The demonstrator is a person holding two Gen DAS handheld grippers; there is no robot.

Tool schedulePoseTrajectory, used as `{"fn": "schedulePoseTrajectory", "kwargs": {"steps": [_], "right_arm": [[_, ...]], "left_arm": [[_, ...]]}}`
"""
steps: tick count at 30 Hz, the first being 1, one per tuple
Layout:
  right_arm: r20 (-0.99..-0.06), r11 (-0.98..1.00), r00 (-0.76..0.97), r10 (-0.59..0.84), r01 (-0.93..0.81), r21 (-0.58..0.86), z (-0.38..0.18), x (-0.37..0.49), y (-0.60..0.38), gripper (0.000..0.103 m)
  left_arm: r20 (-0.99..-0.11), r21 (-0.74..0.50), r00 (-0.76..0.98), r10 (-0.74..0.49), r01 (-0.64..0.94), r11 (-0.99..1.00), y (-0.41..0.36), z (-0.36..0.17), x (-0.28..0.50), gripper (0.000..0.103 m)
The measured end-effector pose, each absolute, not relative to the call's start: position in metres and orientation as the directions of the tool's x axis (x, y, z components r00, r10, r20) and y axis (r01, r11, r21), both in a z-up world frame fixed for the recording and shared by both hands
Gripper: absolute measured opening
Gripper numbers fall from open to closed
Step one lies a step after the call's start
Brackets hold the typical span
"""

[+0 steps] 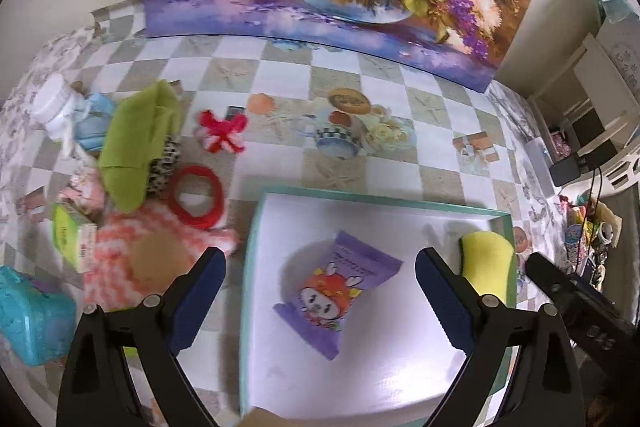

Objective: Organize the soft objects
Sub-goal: 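Carry both items into the white tray and open both tools, then move both tools back toward the remaining items on the table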

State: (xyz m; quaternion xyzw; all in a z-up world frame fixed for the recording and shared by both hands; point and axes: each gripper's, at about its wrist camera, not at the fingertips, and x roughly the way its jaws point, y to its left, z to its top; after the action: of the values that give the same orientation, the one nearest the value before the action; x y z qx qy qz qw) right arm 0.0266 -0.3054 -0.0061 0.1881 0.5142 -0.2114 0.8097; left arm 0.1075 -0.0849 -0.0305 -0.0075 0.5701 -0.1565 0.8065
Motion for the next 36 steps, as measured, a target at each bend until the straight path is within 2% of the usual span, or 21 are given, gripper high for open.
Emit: {"fn": "schedulePoseTrajectory", "kwargs": {"steps": [7,15,24,30,36], "right_arm": [[-0.911,0.856,0.387,-0.143,0.511,0.082,-0.001,0.032,-0.282,0.103],[-0.917,0.896,0.385,-0.106,0.437,0.080,-0.001,0.047,-0.243,0.103],[-0.915,0.931,0.398,-0.069,0.354,0.084,0.001,0.063,-0.194,0.103],[-0.918,0.948,0.395,-0.021,0.301,0.108,-0.004,0.072,-0.166,0.103],[-0.922,0.955,0.386,0.037,0.258,0.146,-0.012,0.081,-0.137,0.103]], "left_arm": [[-0.936,-0.157,0.281,-0.210,0.200,0.967,-0.055,-0.024,0.112,0.096],[-0.927,-0.093,0.348,-0.141,0.151,0.984,0.003,-0.001,0.119,0.096],[-0.910,-0.087,0.409,-0.071,-0.020,0.996,0.096,0.014,0.122,0.096],[-0.906,-0.002,0.422,0.040,-0.100,0.995,0.133,0.013,0.122,0.096],[-0.916,-0.040,0.401,0.014,-0.126,0.991,0.157,0.006,0.122,0.096]]}}
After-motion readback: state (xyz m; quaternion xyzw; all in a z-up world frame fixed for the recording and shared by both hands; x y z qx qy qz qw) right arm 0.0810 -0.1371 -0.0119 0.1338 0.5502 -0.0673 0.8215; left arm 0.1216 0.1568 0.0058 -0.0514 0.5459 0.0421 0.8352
